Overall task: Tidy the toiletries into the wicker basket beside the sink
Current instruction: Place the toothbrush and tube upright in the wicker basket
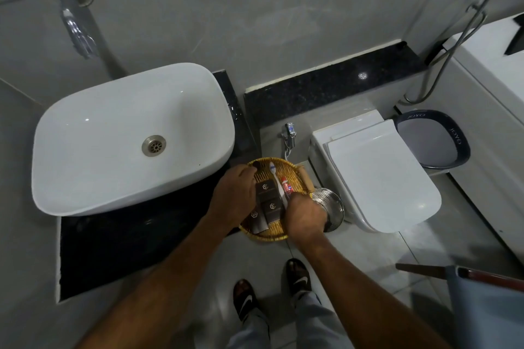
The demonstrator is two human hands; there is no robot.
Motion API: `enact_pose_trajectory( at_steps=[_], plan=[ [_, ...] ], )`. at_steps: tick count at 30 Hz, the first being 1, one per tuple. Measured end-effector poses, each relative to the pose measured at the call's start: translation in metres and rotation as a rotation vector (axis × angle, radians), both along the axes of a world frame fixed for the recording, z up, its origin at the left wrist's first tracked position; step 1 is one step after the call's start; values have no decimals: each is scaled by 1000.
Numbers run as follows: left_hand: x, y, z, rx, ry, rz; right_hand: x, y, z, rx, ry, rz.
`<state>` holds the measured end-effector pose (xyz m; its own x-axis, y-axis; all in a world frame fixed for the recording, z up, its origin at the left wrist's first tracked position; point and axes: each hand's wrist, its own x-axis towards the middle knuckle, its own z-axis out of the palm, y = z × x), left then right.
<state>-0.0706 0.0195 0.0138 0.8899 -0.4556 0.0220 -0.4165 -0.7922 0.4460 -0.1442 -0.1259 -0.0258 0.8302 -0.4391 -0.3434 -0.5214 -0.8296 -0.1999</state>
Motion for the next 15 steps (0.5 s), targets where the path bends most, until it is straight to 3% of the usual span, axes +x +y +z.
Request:
enact_pose_trajectory(
  at_steps=[9,15],
  plan=[
    [-6,8,4,41,-35,-17,-9,-5,-5,10,-94,21],
    [-11,15,6,72,-91,-2,-23,-13,7,68,-26,89]
  ],
)
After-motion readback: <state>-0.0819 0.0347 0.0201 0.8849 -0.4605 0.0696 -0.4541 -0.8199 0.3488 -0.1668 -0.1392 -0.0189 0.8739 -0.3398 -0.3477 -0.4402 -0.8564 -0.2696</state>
